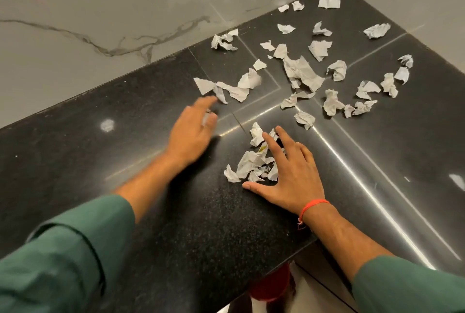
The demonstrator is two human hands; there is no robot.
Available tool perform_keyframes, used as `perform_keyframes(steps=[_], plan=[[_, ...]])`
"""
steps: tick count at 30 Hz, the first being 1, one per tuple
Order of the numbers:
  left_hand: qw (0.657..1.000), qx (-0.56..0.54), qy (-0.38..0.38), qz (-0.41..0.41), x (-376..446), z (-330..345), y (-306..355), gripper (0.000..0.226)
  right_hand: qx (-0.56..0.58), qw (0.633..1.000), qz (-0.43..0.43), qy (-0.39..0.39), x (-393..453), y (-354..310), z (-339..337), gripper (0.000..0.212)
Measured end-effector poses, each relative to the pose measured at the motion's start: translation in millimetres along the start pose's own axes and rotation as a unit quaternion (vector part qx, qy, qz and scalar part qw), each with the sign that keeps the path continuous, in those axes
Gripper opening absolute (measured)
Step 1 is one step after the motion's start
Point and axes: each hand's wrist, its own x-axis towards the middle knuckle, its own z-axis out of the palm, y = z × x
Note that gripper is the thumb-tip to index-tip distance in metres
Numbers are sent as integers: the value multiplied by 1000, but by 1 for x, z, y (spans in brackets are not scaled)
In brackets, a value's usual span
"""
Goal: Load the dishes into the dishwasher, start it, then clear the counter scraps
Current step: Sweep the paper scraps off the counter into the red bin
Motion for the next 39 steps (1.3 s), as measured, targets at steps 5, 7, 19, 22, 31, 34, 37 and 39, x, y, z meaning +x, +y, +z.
perform_keyframes(steps=[5, 7, 19, 22, 31, 34, 37, 39], plan=[[988, -82, -85, 96, -40, 35, 47, 50, -5, 1000, 3, -2, 2, -1, 1, 115], [983, -129, -76, 105, -39, 35, 52, 50, -6, 1000, 4, -3, 1, -1, 1, 114], [1000, -3, -22, 6, 112, 9, 3, 62, -4, 1000, 7, -9, 3, -1, -1, 113], [988, 59, -93, 109, 94, 30, 15, 60, -5, 1000, 8, -5, 2, -1, 0, 115], [972, -97, -144, 161, 0, 39, 46, 44, 14, 1000, 22, 1, 5, 1, 2, 121], [981, -146, -67, 111, 16, 35, 52, 45, 14, 1000, 22, 3, 6, 1, 3, 121], [990, -109, -2, 86, 70, 34, 54, 43, 15, 1000, 21, -2, 6, 2, 1, 119], [993, -71, -9, 92, 106, 37, 53, 41, 16, 1000, 20, -2, 7, 2, 1, 118]])
